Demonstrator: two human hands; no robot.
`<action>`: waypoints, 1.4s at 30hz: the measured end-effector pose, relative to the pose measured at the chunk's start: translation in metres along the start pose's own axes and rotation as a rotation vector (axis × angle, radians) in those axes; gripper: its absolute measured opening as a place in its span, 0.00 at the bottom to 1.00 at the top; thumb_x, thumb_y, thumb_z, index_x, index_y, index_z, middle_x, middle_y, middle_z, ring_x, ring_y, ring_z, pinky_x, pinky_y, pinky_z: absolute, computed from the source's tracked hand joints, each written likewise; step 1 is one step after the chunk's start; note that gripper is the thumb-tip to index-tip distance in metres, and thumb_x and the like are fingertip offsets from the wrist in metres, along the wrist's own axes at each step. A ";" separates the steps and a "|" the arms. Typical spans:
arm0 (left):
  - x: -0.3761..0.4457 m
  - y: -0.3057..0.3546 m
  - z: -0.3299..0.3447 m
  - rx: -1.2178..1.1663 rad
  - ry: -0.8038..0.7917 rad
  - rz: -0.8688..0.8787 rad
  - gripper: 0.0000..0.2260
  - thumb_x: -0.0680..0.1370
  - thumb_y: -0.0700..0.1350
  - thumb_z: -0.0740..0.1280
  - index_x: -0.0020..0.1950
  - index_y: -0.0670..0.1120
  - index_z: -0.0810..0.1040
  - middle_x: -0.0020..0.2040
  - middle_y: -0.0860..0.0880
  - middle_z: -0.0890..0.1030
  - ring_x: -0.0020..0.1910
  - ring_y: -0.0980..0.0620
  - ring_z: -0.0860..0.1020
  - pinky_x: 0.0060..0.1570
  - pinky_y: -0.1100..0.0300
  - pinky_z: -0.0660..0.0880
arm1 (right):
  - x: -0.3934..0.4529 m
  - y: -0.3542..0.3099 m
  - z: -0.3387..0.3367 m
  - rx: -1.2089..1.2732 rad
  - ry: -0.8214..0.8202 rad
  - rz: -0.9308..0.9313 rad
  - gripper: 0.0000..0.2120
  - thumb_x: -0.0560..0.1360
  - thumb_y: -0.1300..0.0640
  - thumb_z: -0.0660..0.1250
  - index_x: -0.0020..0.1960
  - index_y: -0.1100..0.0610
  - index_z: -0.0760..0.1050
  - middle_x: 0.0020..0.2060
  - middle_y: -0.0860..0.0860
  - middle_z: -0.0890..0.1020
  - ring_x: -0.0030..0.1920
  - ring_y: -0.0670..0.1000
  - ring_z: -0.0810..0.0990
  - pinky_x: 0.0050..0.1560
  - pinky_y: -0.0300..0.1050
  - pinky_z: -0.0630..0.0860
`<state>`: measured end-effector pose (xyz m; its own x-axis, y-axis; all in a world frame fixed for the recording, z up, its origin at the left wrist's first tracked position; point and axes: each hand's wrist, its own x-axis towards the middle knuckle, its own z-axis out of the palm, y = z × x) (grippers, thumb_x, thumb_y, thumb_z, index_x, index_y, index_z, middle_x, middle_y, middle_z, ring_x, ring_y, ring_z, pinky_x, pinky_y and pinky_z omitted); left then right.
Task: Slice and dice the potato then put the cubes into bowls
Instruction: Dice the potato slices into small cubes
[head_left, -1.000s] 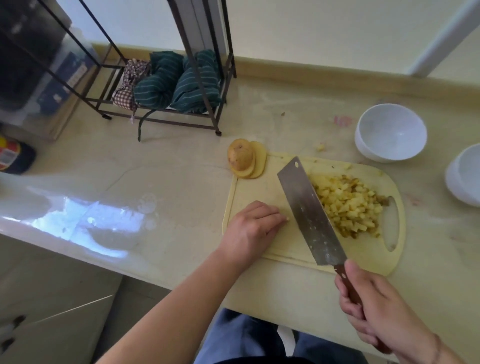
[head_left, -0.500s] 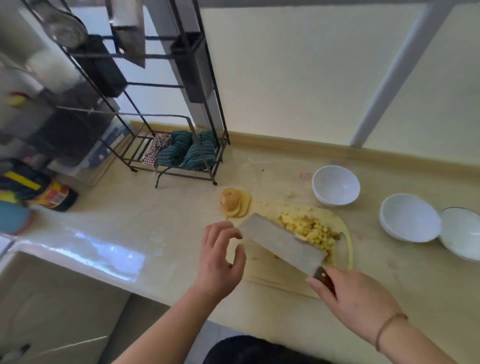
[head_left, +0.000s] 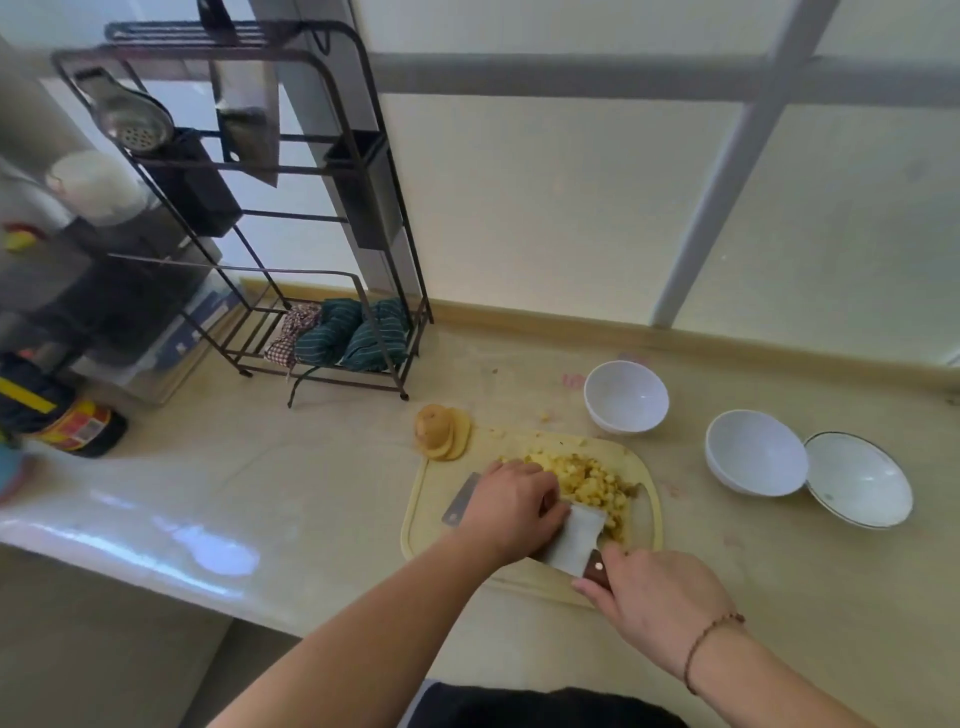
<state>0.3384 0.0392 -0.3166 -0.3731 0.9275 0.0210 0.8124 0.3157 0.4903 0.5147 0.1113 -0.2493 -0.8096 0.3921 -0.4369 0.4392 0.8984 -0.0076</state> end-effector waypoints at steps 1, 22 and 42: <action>0.005 0.002 0.001 -0.011 -0.006 -0.014 0.12 0.79 0.53 0.66 0.42 0.46 0.79 0.41 0.48 0.81 0.45 0.45 0.76 0.48 0.55 0.66 | 0.000 -0.001 -0.001 -0.011 -0.009 0.003 0.26 0.80 0.33 0.44 0.58 0.52 0.69 0.48 0.49 0.82 0.46 0.52 0.83 0.36 0.47 0.68; 0.042 -0.097 -0.097 -0.084 -0.049 -0.330 0.06 0.82 0.45 0.66 0.52 0.44 0.81 0.48 0.49 0.79 0.48 0.48 0.78 0.49 0.57 0.76 | 0.000 -0.014 0.015 1.578 -0.604 0.301 0.25 0.77 0.35 0.55 0.39 0.57 0.66 0.27 0.53 0.63 0.22 0.48 0.56 0.21 0.37 0.54; 0.073 -0.119 -0.076 0.482 -0.554 -0.002 0.33 0.75 0.58 0.74 0.77 0.51 0.66 0.72 0.48 0.69 0.71 0.45 0.68 0.76 0.48 0.61 | 0.044 0.050 0.025 1.337 -0.603 0.294 0.26 0.72 0.30 0.56 0.39 0.55 0.67 0.26 0.50 0.65 0.21 0.47 0.58 0.19 0.36 0.57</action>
<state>0.1806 0.0546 -0.3076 -0.1973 0.8515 -0.4858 0.9664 0.2521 0.0493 0.5106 0.1683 -0.2914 -0.4996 0.0842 -0.8621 0.8459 -0.1668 -0.5065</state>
